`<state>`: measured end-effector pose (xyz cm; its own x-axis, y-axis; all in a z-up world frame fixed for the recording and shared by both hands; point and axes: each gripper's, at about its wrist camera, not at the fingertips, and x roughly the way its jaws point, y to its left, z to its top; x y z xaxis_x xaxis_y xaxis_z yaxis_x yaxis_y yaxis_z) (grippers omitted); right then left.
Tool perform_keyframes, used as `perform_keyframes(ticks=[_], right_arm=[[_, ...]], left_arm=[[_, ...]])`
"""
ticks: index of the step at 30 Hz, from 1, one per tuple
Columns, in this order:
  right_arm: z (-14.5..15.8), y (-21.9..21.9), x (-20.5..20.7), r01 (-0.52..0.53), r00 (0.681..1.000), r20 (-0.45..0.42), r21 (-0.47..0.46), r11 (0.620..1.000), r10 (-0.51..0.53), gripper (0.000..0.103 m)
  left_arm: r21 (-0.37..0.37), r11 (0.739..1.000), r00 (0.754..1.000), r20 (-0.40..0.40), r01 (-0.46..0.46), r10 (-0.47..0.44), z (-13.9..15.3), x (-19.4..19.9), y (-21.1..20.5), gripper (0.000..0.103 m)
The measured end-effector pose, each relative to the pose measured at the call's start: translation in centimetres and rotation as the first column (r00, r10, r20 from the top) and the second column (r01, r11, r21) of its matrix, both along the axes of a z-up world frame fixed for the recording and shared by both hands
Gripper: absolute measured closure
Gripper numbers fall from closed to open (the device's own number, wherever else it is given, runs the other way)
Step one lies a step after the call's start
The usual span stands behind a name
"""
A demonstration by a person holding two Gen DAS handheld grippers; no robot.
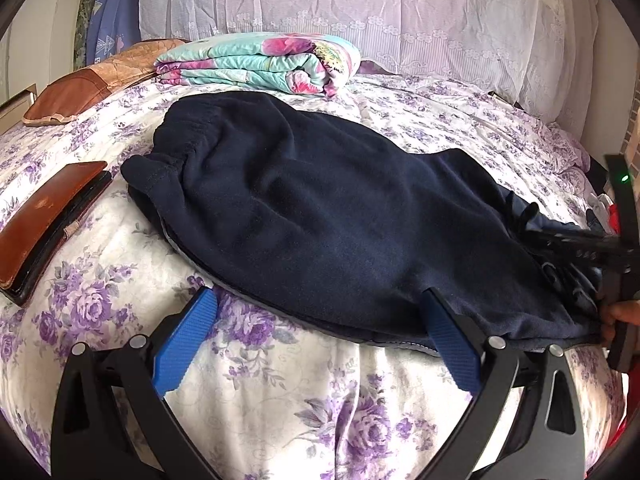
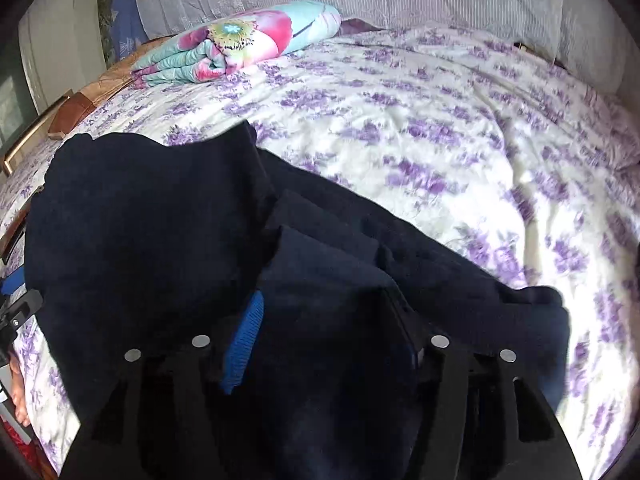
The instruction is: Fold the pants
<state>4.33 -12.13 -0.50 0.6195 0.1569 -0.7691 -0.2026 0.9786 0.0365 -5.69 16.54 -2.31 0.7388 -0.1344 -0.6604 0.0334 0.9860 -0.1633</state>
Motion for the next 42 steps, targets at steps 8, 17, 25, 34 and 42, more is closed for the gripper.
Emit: perform_keyframes(ticks=[8, 17, 25, 34, 42], right_arm=[[1.9, 0.8, -7.0, -0.108, 0.986, 0.131, 0.024, 0.994, 0.104, 0.013], [-0.5, 1.0, -6.8, -0.144, 0.989, 0.047, 0.041, 0.989, 0.142, 0.003], [-0.4, 0.0, -7.0, -0.149, 0.988, 0.056, 0.114, 0.982, 0.143, 0.003], [-0.4, -0.4, -7.1, -0.148, 0.988, 0.062, 0.142, 0.979, 0.14, 0.003], [-0.4, -0.5, -7.1, -0.148, 0.988, 0.062, 0.139, 0.979, 0.141, 0.003]], left_arm=[[-0.285, 0.958, 0.995, -0.082, 0.036, -0.062, 0.9, -0.2, 5.7, 0.005], [-0.47, 0.878, 0.981, -0.192, -0.089, -0.003, -0.3, 3.9, 10.3, 0.005], [-0.514, 0.849, 0.986, -0.162, -0.122, 0.043, -0.6, 6.8, 11.1, 0.006], [-0.642, 0.742, 0.981, -0.139, -0.194, 0.137, -1.7, 6.0, 13.4, 0.061], [-0.652, 0.73, 0.979, -0.155, -0.203, 0.133, -2.0, 7.3, 13.2, 0.049]])
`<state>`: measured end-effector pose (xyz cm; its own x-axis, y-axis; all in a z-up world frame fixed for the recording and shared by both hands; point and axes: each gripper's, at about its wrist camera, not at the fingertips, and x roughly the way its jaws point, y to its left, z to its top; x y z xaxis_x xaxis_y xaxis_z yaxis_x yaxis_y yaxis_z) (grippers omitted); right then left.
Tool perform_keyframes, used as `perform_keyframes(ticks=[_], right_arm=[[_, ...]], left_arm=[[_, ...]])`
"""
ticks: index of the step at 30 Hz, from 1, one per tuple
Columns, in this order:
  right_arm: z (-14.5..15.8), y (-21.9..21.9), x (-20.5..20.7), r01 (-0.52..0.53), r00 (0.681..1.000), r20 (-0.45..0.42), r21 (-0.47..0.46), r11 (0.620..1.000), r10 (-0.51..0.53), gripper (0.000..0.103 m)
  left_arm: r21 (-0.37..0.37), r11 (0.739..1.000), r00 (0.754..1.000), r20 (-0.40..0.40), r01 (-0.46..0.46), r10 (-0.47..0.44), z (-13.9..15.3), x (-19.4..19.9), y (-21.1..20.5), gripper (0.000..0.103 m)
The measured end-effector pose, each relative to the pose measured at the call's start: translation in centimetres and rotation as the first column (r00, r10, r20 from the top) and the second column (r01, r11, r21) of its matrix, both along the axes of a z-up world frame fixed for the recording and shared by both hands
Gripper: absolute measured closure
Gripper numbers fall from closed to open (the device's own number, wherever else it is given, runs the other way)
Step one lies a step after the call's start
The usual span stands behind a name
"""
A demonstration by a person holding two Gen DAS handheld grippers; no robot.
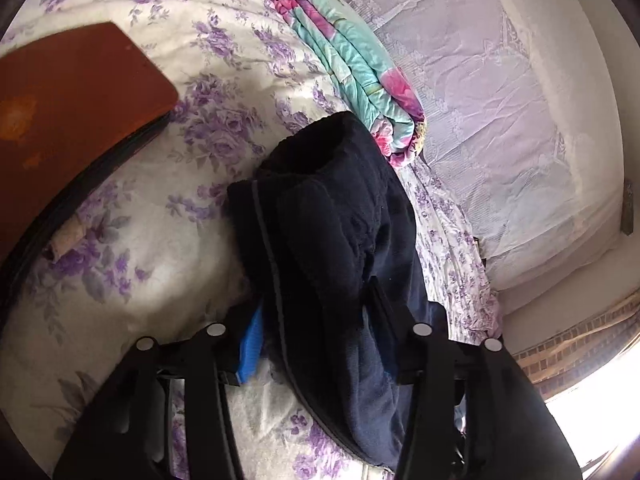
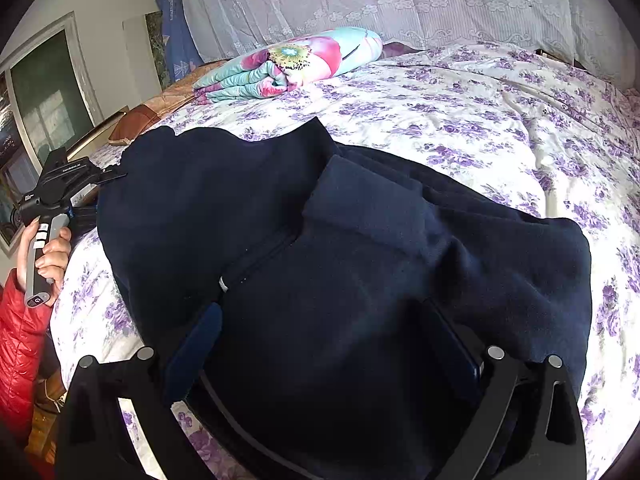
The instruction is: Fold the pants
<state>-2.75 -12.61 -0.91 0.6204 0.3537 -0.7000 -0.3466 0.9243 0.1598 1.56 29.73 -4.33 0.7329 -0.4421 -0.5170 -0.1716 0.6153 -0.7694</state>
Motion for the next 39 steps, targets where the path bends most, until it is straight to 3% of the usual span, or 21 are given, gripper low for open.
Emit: perform_keyframes(ticks=[2, 4, 5, 6, 7, 9, 11, 14, 17, 18, 20, 22, 24, 26, 28, 31, 34, 35, 37, 38, 39], right_arm=[[0.0, -0.1, 0.0, 0.0, 1.0, 0.0, 0.0, 1.0, 0.0, 0.003], [0.0, -0.2, 0.0, 0.002, 1.0, 0.004, 0.007, 1.0, -0.002, 0.003], [0.1, -0.3, -0.1, 0.012, 1.0, 0.01, 0.014, 1.0, -0.012, 0.004], [0.3, -0.6, -0.3, 0.037, 0.999, 0.023, 0.022, 0.999, -0.037, 0.004], [0.8, -1.1, -0.7, 0.081, 0.996, 0.045, 0.033, 0.996, -0.082, 0.004], [2.3, -2.0, -1.6, 0.124, 0.987, 0.083, 0.126, 0.984, -0.135, 0.004], [3.7, -2.4, -1.6, 0.145, 0.982, 0.089, 0.201, 0.969, -0.166, 0.004], [4.4, -1.1, 0.7, 0.248, 0.962, 0.098, 0.067, 0.966, -0.254, 0.004], [-0.3, 1.5, 5.6, 0.202, 0.973, -0.079, -0.169, 0.965, -0.218, 0.003], [-1.1, 1.9, 6.0, 0.2, 0.974, -0.071, -0.19, 0.961, -0.216, 0.003], [0.1, 1.6, 5.5, 0.2, 0.976, -0.052, -0.145, 0.969, -0.209, 0.003], [2.2, 0.2, 3.2, 0.213, 0.976, 0.035, -0.003, 0.977, -0.213, 0.003], [3.0, -1.1, 1.1, 0.228, 0.971, 0.06, 0.053, 0.972, -0.231, 0.003], [2.1, -1.8, 0.5, 0.212, 0.977, -0.003, 0.04, 0.976, -0.212, 0.003], [-0.2, -1.0, 0.5, 0.159, 0.985, -0.05, -0.065, 0.985, -0.162, 0.003], [1.5, -0.8, -1.4, 0.186, 0.982, 0.039, -0.08, 0.979, -0.183, 0.004], [3.7, -2.6, -4.6, 0.229, 0.959, 0.179, -0.046, 0.972, -0.218, 0.004], [3.5, -3.2, -4.9, 0.249, 0.957, 0.172, -0.082, 0.965, -0.232, 0.003], [0.7, -4.1, -3.6, 0.225, 0.974, 0.033, -0.197, 0.954, -0.223, 0.003], [-0.6, -4.6, -3.2, 0.188, 0.981, -0.012, -0.197, 0.962, -0.194, 0.003], [-0.1, -5.6, -3.6, 0.193, 0.981, -0.004, -0.126, 0.973, -0.195, 0.004]], left_arm=[[0.053, 0.999, 1.0, 0.007, 0.011, -0.011, 0.5, 0.4, -0.9, 0.039], [0.095, 0.995, 1.0, 0.011, 0.017, -0.019, 0.8, 0.8, -1.4, 0.039], [0.099, 0.995, 0.999, 0.023, 0.025, -0.028, 0.9, 0.7, -1.5, 0.042], [0.086, 0.996, 0.999, 0.037, 0.034, -0.037, 0.9, 0.7, -1.4, 0.062], [0.051, 0.997, 0.997, 0.055, 0.05, -0.053, 0.7, 0.6, -1.1, 0.072], [-0.01, 0.998, 0.995, 0.083, 0.055, -0.054, 0.4, 0.2, -0.6, 0.074], [-0.009, 0.999, 0.994, 0.094, 0.05, -0.049, 0.5, 0.0, -0.7, 0.075], [0.045, 0.999, 0.994, 0.104, 0.03, -0.034, 1.1, -0.4, -1.3, 0.075], [0.079, 0.997, 0.994, 0.109, 0.02, -0.029, 1.4, -0.9, -1.6, 0.075], [0.082, 0.996, 0.994, 0.11, 0.02, -0.029, 1.4, -0.9, -1.6, 0.075], [0.074, 0.997, 0.994, 0.108, 0.02, -0.028, 1.3, -1.1, -1.4, 0.075], [0.048, 0.999, 0.994, 0.102, 0.025, -0.03, 1.0, -1.0, -1.1, 0.075], [0.017, 0.999, 0.995, 0.093, 0.029, -0.031, 0.6, -0.9, -0.8, 0.074], [-0.017, 0.999, 0.996, 0.089, 0.034, -0.032, 0.2, -0.8, -0.5, 0.074], [-0.043, 0.998, 0.996, 0.088, 0.036, -0.032, 0.0, -0.8, -0.3, 0.074], [-0.031, 0.999, 0.996, 0.082, 0.031, -0.029, 0.1, -0.9, -0.4, 0.074], [0.042, 0.999, 0.997, 0.074, 0.02, -0.023, 0.9, -1.5, -1.1, 0.074], [0.074, 0.997, 0.997, 0.073, 0.021, -0.026, 1.3, -1.8, -1.5, 0.074], [0.121, 0.992, 0.996, 0.082, 0.028, -0.038, 2.0, -2.5, -2.1, 0.076], [0.141, 0.99, 0.995, 0.088, 0.026, -0.039, 2.4, -2.9, -2.4, 0.077], [0.155, 0.988, 0.995, 0.096, 0.024, -0.039, 2.9, -3.4, -2.8, 0.077]])
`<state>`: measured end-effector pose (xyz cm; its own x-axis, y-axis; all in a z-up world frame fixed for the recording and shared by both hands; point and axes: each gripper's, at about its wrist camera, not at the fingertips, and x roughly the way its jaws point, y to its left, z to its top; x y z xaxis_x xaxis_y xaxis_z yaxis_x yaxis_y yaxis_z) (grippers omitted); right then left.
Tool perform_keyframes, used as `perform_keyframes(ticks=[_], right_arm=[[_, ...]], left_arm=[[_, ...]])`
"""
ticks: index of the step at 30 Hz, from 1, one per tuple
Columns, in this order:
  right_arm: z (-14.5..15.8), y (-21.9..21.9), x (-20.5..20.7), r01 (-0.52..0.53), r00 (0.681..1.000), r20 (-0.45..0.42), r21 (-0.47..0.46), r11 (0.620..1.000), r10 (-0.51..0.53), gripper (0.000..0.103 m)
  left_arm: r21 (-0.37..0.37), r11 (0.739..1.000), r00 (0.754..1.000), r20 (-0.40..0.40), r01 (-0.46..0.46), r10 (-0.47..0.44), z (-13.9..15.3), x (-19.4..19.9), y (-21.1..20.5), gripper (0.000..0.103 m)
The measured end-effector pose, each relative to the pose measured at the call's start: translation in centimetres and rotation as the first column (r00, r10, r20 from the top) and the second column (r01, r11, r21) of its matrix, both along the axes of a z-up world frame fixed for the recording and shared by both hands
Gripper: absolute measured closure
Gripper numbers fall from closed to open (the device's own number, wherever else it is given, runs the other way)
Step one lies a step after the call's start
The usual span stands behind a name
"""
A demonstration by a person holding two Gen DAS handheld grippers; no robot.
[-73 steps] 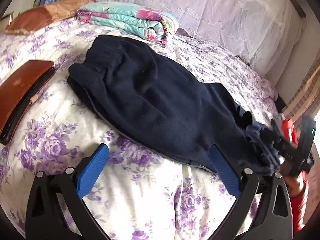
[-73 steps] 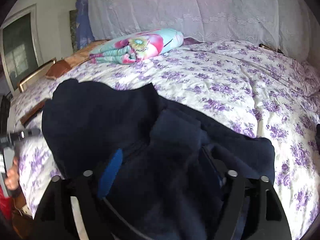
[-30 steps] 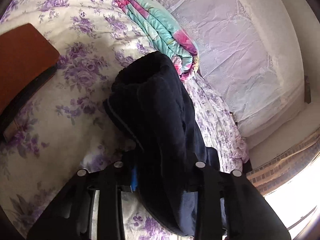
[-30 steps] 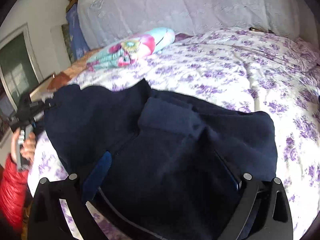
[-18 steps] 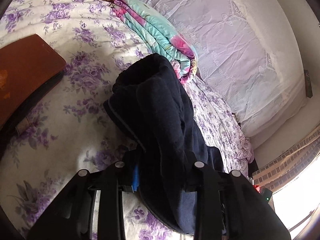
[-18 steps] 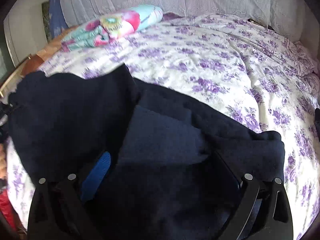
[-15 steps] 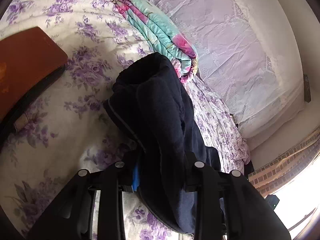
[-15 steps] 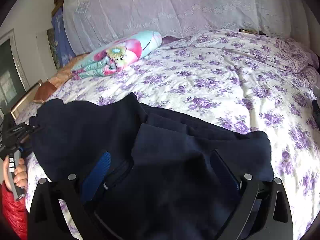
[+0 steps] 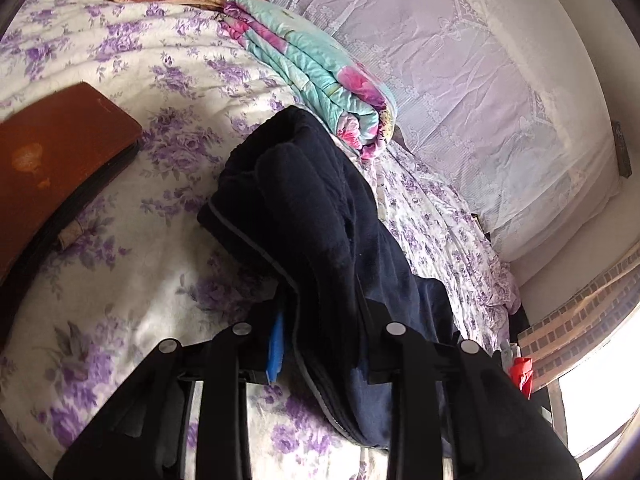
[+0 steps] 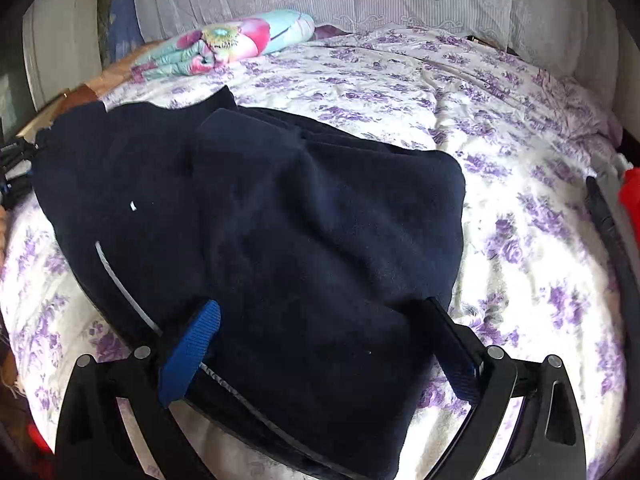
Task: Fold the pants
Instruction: 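Grasp the folded pants bundle with the left gripper while the right gripper smooths it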
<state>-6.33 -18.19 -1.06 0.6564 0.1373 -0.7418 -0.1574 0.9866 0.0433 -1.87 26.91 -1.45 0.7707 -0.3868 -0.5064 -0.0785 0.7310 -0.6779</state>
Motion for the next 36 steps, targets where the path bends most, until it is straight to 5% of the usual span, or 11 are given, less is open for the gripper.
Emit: perform_keyframes(ticks=[5, 7, 10, 14, 16, 21, 23, 28, 31, 34, 36], right_arm=[[3.1, -6.9, -4.4, 0.105, 0.955, 0.255, 0.187, 0.977, -0.152, 0.004], [1.5, -10.9, -4.1, 0.213, 0.946, 0.167, 0.322, 0.922, -0.276, 0.003], [-1.2, -15.8, -3.8, 0.252, 0.938, 0.039, 0.604, 0.756, -0.344, 0.004], [-0.9, -14.9, -3.8, 0.229, 0.94, 0.079, 0.574, 0.786, -0.332, 0.003], [-0.8, -14.6, -3.8, 0.228, 0.941, 0.083, 0.562, 0.795, -0.328, 0.004], [-1.4, -16.8, -4.9, 0.236, 0.919, 0.088, 0.66, 0.714, -0.385, 0.004], [-1.4, -16.9, -5.0, 0.234, 0.917, 0.094, 0.66, 0.714, -0.387, 0.004], [-1.3, -16.6, -4.7, 0.235, 0.919, 0.096, 0.644, 0.728, -0.382, 0.004], [-1.3, -16.5, -4.7, 0.237, 0.918, 0.099, 0.639, 0.732, -0.384, 0.004], [-1.2, -16.1, -4.6, 0.247, 0.918, 0.096, 0.619, 0.746, -0.384, 0.004], [-1.2, -16.0, -4.5, 0.251, 0.918, 0.095, 0.61, 0.751, -0.384, 0.004]], left_arm=[[0.211, 0.977, 0.994, 0.097, 0.018, -0.039, 4.8, -2.5, -4.6, 0.08], [0.313, 0.949, 0.985, 0.153, 0.027, -0.078, 7.1, -3.5, -7.5, 0.08], [0.413, 0.91, 0.964, 0.22, 0.047, -0.149, 9.8, -4.4, -12.2, 0.081], [0.532, 0.837, 0.908, 0.275, 0.13, -0.316, 12.8, -5.7, -20.6, 0.081], [0.583, 0.787, 0.867, 0.268, 0.202, -0.421, 13.0, -6.3, -25.4, 0.081], [0.798, 0.493, 0.756, 0.074, 0.346, -0.651, 6.9, -8.9, -38.6, 0.075], [0.804, 0.443, 0.739, 0.005, 0.398, -0.673, 4.4, -9.4, -40.1, 0.061], [0.735, 0.586, 0.795, 0.107, 0.34, -0.597, 6.2, -10.3, -35.7, 0.017], [0.697, 0.674, 0.852, 0.176, 0.245, -0.492, 9.1, -9.1, -31.8, 0.011], [0.682, 0.702, 0.891, 0.165, 0.206, -0.423, 9.5, -6.9, -30.1, 0.01], [0.719, 0.656, 0.912, 0.075, 0.231, -0.403, 7.0, -5.3, -30.3, 0.009]])
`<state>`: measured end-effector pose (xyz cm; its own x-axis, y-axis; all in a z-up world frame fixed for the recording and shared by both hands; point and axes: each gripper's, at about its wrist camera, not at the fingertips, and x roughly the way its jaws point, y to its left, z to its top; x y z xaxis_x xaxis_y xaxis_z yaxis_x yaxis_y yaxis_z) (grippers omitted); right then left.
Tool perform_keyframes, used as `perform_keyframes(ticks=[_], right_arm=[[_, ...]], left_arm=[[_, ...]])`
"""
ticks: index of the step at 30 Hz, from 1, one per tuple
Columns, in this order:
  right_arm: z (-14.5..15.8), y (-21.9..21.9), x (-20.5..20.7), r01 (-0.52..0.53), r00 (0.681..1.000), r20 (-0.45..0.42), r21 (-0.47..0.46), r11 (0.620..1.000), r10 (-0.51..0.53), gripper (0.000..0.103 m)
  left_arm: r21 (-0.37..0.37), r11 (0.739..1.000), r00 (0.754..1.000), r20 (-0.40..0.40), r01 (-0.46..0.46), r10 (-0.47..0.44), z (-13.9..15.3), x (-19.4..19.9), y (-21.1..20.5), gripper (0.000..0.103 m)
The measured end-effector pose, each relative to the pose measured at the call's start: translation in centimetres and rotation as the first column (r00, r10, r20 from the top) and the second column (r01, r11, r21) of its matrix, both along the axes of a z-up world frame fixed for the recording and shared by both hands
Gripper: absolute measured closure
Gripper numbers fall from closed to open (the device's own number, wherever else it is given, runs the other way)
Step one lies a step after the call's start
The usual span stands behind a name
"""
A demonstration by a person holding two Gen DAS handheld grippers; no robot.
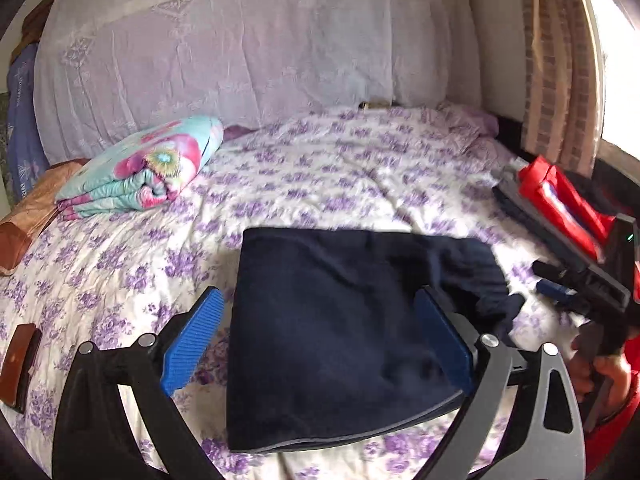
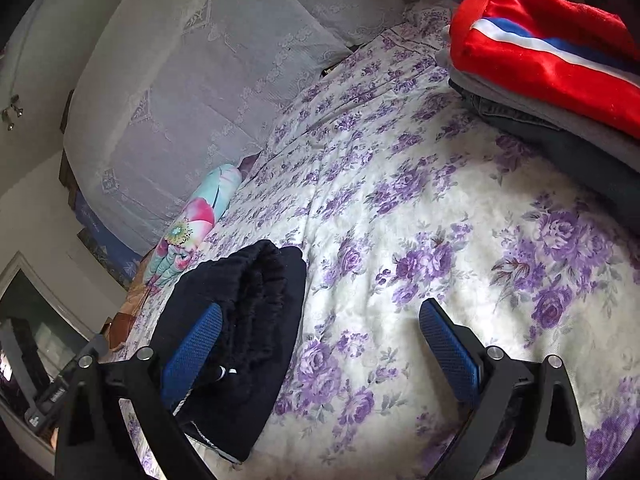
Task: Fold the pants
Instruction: 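Grasp the folded pants bundle with the left gripper while the right gripper smooths it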
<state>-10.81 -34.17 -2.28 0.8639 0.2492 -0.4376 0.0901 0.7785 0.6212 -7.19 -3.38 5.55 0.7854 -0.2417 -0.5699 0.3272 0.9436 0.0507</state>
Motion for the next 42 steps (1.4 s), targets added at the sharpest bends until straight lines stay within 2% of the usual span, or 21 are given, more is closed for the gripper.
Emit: perform_keyframes(ticks=[3, 4, 7, 9, 11, 13, 15, 18, 19, 20, 21, 23, 25, 27, 30, 33, 36, 38, 40, 41, 42], right_arm=[[0.0, 0.2, 0.1, 0.001, 1.0, -0.01, -0.011, 1.0, -0.001, 0.004], [0.1, 0.3, 0.2, 0.002, 1.0, -0.018, -0.022, 1.0, -0.002, 0.004], [1.2, 1.5, 0.4, 0.017, 0.998, -0.054, -0.117, 0.993, -0.023, 0.004], [3.6, 3.6, -0.4, 0.011, 1.0, 0.018, -0.226, 0.974, -0.007, 0.004], [6.3, 6.2, -1.5, 0.003, 0.992, 0.116, -0.331, 0.944, 0.038, 0.004], [7.8, 8.8, -1.1, -0.025, 0.987, 0.135, -0.414, 0.91, 0.089, 0.004], [7.4, 11.2, 0.8, -0.079, 0.991, 0.056, -0.501, 0.862, 0.123, 0.004], [2.8, 13.3, 4.8, -0.19, 0.977, -0.192, -0.611, 0.769, 0.089, 0.004], [1.5, 12.7, 6.0, -0.258, 0.955, -0.272, -0.55, 0.795, 0.121, 0.004], [1.4, 11.3, 6.1, -0.265, 0.95, -0.274, -0.464, 0.845, 0.147, 0.004], [1.5, 10.3, 6.0, -0.26, 0.951, -0.266, -0.418, 0.87, 0.156, 0.003], [2.0, 10.2, 5.5, -0.253, 0.955, -0.255, -0.428, 0.868, 0.153, 0.004], [3.6, 11.1, 4.1, -0.227, 0.971, -0.184, -0.484, 0.845, 0.155, 0.004], [5.6, 11.7, 2.9, -0.203, 0.979, -0.099, -0.513, 0.834, 0.178, 0.004], [8.1, 12.2, 3.6, -0.174, 0.983, -0.038, -0.526, 0.833, 0.181, 0.004], [9.2, 13.2, 6.4, -0.198, 0.979, -0.058, -0.52, 0.831, 0.197, 0.004], [7.6, 14.8, 8.6, -0.271, 0.962, -0.111, -0.519, 0.811, 0.251, 0.004], [4.8, 15.9, 9.8, -0.271, 0.962, -0.185, -0.598, 0.755, 0.2, 0.003], [3.1, 16.8, 9.6, -0.259, 0.966, -0.175, -0.676, 0.69, 0.19, 0.003], [3.4, 16.9, 9.3, -0.254, 0.967, -0.167, -0.683, 0.685, 0.192, 0.003], [3.6, 17.0, 9.2, -0.252, 0.968, -0.168, -0.692, 0.676, 0.188, 0.003]], left_arm=[[0.112, 0.994, 0.993, -0.122, 0.012, 0.002, -6.6, 1.0, -1.5, 0.008], [0.113, 0.993, 0.995, -0.103, 0.011, 0.001, -8.0, 0.7, -1.3, 0.005], [-0.053, 0.998, 0.987, -0.159, 0.014, -0.023, -7.7, 1.7, 1.2, 0.005], [-0.106, 0.994, 0.979, -0.201, 0.01, -0.031, -8.2, 2.4, 2.1, 0.004], [-0.113, 0.994, 0.982, -0.19, 0.0, -0.022, -8.1, 2.2, 2.3, 0.004], [-0.108, 0.994, 0.983, -0.183, -0.001, -0.019, -8.1, 2.0, 2.2, 0.004], [-0.115, 0.993, 0.984, -0.18, -0.008, -0.013, -7.9, 1.9, 2.4, 0.004], [-0.148, 0.988, 0.979, -0.203, -0.041, 0.01, -7.9, 2.2, 3.2, 0.004], [-0.175, 0.983, 0.974, -0.226, -0.051, 0.01, -8.2, 2.5, 3.7, 0.004], [-0.204, 0.977, 0.965, -0.26, -0.054, -0.001, -8.6, 2.9, 4.1, 0.004], [-0.25, 0.967, 0.953, -0.302, -0.055, -0.024, -9.0, 3.5, 4.6, 0.004], [-0.326, 0.944, 0.934, -0.353, -0.058, -0.065, -9.7, 4.2, 5.5, 0.004], [-0.351, 0.933, 0.936, -0.349, -0.079, -0.052, -9.7, 4.1, 6.1, 0.004], [-0.342, 0.933, 0.942, -0.334, -0.111, -0.01, -9.1, 3.7, 6.5, 0.004], [-0.33, 0.933, 0.961, -0.273, -0.142, 0.049, -7.0, 3.8, 7.1, 0.004], [-0.315, 0.934, 0.967, -0.236, -0.17, 0.097, -4.9, 5.1, 7.4, 0.004], [-0.298, 0.938, 0.968, -0.229, -0.174, 0.107, -3.9, 7.0, 6.5, 0.004], [-0.165, 0.968, 0.958, -0.248, -0.187, 0.143, -4.8, 8.9, 4.7, 0.004], [-0.015, 0.986, 0.949, -0.276, -0.166, 0.156, -7.8, 10.7, 3.1, 0.004], [-0.024, 0.991, 0.943, -0.309, -0.135, 0.121, -9.5, 11.4, 3.0, 0.004], [-0.1, 0.983, 0.933, -0.343, -0.151, 0.109, -9.9, 11.6, 4.1, 0.004]])
